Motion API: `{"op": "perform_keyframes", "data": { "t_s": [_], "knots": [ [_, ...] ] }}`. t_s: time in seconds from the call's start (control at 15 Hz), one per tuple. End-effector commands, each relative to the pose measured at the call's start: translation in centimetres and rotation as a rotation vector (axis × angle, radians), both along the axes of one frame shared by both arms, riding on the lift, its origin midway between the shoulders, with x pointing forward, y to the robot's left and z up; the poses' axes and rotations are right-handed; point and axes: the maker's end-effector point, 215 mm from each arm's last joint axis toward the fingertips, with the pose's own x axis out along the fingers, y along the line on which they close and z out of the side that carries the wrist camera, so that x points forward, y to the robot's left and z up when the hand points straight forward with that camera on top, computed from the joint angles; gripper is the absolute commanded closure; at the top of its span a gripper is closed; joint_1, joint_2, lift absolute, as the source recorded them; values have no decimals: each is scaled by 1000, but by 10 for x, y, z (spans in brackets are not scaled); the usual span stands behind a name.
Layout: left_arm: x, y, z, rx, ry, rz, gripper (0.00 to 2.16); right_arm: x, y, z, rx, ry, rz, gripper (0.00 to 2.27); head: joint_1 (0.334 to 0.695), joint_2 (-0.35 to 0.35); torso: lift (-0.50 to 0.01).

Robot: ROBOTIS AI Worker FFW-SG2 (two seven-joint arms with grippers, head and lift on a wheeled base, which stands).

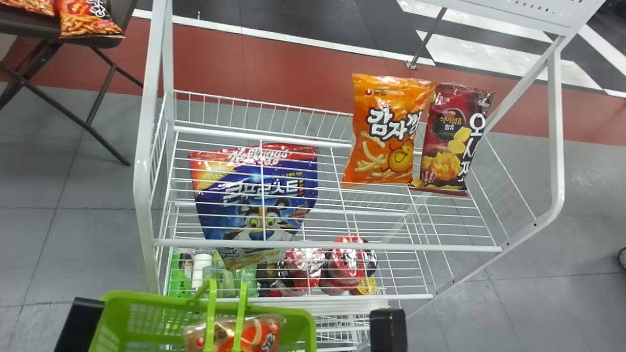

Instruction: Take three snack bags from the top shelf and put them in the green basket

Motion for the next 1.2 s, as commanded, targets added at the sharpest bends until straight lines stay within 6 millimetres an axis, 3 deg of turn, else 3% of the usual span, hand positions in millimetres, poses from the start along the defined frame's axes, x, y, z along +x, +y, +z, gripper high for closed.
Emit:
{"op": "perform_keyframes", "data": {
  "t_s": [0.0,0.07,0.13,0.27,0.47,0.67,0.87,1.13],
  "knots": [
    [-6,-2,0,0,7,-11,1551,10,14,4,13,-35,7,2229,695,-350,-28],
    [-9,-3,1,-1,9,-14,1551,14,14,1,-1,-43,1,2051,695,-350,-28],
    [-11,-3,1,-2,9,-15,1551,14,14,-6,-5,-25,4,1663,695,-350,-28],
    [-14,-1,1,1,10,-14,1551,10,9,-17,-23,4,9,33,695,-350,-28],
    [-15,-3,1,3,10,-18,1551,5,-17,-9,-32,16,-16,29,695,-350,-28],
    [-17,-6,-1,12,8,-27,1551,29,-69,8,-105,-75,-93,56,695,-350,-28],
    [-18,-8,-1,13,6,-31,1555,82,-120,46,-211,-311,-181,56,695,-350,-28],
    [-19,-9,-2,12,8,-34,1555,163,-165,121,-315,-663,-306,56,695,-350,-28]
  ]
}}
